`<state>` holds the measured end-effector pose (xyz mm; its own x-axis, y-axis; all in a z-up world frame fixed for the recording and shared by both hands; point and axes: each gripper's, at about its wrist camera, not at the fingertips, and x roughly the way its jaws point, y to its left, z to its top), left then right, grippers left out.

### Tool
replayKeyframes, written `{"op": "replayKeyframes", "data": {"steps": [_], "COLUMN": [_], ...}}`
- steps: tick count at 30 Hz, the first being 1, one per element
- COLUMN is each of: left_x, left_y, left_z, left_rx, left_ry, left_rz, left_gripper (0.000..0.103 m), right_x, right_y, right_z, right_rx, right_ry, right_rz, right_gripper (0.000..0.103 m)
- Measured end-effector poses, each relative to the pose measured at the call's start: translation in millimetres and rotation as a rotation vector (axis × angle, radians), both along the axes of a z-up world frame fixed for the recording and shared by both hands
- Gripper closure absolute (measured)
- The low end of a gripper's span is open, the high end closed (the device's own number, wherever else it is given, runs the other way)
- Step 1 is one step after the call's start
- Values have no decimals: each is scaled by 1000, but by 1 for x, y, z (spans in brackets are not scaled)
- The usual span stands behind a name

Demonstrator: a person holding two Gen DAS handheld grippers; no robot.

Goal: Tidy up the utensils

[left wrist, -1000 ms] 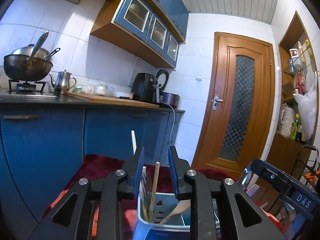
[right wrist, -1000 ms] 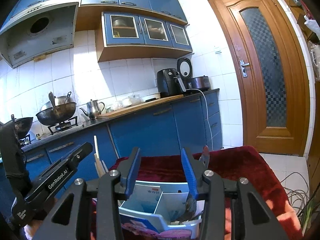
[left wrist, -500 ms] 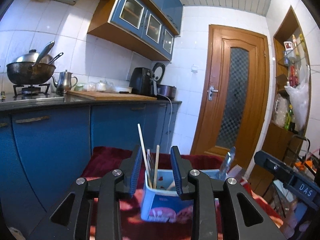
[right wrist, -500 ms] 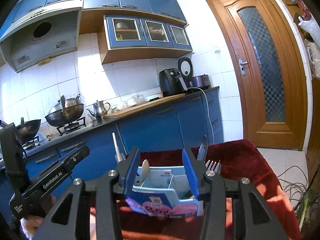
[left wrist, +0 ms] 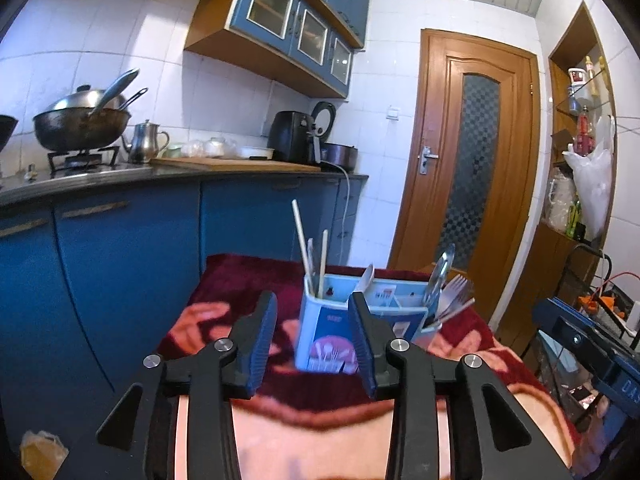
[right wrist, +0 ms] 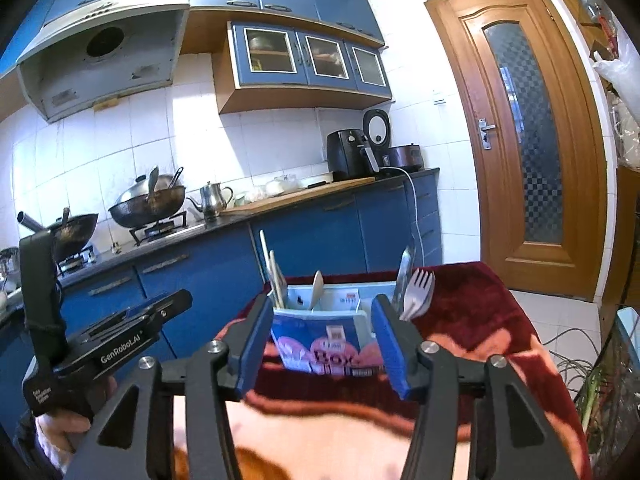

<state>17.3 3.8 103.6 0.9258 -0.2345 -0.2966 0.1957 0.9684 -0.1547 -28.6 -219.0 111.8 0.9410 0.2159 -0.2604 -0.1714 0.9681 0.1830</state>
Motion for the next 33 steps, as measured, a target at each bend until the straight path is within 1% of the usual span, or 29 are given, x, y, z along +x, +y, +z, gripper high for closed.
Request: {"op": "replayKeyframes", "data": {"steps": [3, 5, 8, 11, 15, 20, 24, 27, 33], "left_x": [-10, -17, -22, -22, -17, -9, -7, -8, -11], "left_y": [3, 2, 1, -1, -2, -3, -4, -5, -10], "left_z": [-10, -18, -32, -47, -66, -86, -93, -94, -98], "left_rx": [15, 36, 56, 73, 90, 100, 103, 110, 126], "left_ry": [4, 9, 19, 36, 71, 100, 111, 104, 95], "left_rz": [10, 19, 36, 61, 92, 125, 134, 135, 132], "left_gripper": [60, 50, 40, 35, 35, 34, 34, 34, 33], "right_x": [-12, -16, -20, -23, -20, -18, -15, -13, -14], "right_y": [0, -2, -5, -8, -13, -14, -14, -15, -17], "right_z": [-15, -25, -41, -58, -76, -92, -101, -107, -109], "right_rx": [-1, 3, 4, -4, -11, -53, -82, -92, -96], "right_ry": [14, 25, 43, 51, 69, 71, 78, 85, 78], "right_rz": [-13, -21, -40, -69, -85, -123, -146, -156, -161], "right_gripper": [39, 37, 34, 30, 26, 23, 22, 22, 21]}}
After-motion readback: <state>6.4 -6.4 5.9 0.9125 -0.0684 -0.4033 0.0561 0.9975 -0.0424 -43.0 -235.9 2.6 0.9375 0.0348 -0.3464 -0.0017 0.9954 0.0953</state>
